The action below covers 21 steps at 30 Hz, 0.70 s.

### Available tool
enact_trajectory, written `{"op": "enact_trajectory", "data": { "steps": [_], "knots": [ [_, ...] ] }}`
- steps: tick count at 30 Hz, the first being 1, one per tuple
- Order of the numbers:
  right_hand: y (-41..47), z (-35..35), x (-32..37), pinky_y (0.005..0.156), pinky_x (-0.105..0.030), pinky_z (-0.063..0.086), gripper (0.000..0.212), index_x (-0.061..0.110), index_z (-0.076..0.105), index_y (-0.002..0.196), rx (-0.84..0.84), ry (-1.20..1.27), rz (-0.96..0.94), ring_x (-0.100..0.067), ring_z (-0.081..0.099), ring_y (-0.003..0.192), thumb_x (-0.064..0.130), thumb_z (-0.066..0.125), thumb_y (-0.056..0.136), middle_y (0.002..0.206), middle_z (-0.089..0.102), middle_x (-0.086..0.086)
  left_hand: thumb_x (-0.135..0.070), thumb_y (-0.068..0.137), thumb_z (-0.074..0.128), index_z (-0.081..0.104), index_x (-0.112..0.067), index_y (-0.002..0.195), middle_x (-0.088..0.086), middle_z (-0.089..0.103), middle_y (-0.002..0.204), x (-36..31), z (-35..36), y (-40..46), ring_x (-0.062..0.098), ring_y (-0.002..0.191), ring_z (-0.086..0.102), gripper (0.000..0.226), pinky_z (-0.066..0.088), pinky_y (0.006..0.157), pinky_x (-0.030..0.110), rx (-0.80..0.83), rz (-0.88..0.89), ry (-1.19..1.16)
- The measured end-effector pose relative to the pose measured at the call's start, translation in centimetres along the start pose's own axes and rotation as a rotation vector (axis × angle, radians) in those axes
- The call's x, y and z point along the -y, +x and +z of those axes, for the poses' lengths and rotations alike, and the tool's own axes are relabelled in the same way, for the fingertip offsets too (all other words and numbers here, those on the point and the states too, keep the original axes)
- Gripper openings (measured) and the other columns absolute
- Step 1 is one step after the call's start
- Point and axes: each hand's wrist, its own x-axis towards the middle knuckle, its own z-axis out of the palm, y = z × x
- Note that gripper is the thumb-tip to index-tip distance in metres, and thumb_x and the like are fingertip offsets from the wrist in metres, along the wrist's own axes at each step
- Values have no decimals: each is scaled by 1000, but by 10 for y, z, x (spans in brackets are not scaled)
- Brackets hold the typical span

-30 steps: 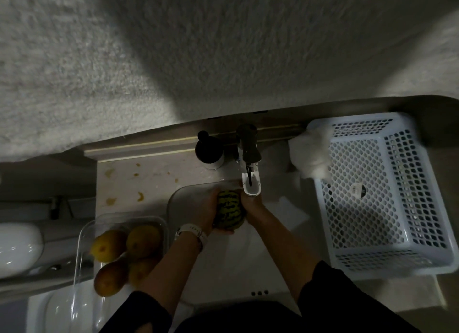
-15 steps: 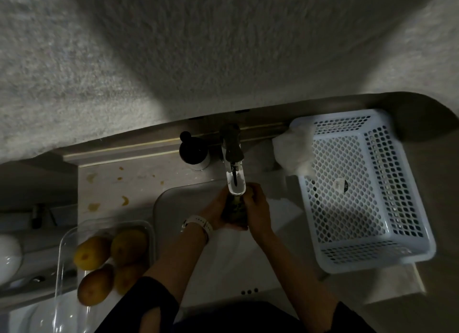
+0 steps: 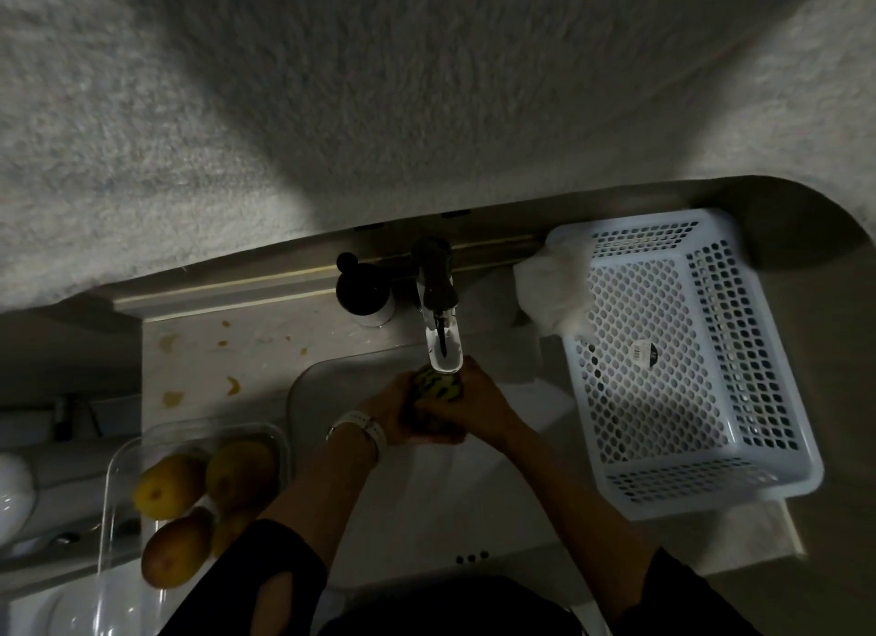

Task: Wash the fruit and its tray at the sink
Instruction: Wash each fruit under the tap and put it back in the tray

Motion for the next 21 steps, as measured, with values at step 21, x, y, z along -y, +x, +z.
{"op": "enact_trajectory", "data": {
  "steps": [21],
  "knots": [
    [6, 25, 15, 87, -45, 52, 59, 31, 58, 110, -310, 126, 211, -22, 63, 96, 71, 39, 71, 105, 65, -4, -53, 91, 53, 67, -10, 110, 10, 71, 93, 32, 19, 24, 24, 81, 67, 49, 53, 63, 33, -247, 410, -133]
  ]
}}
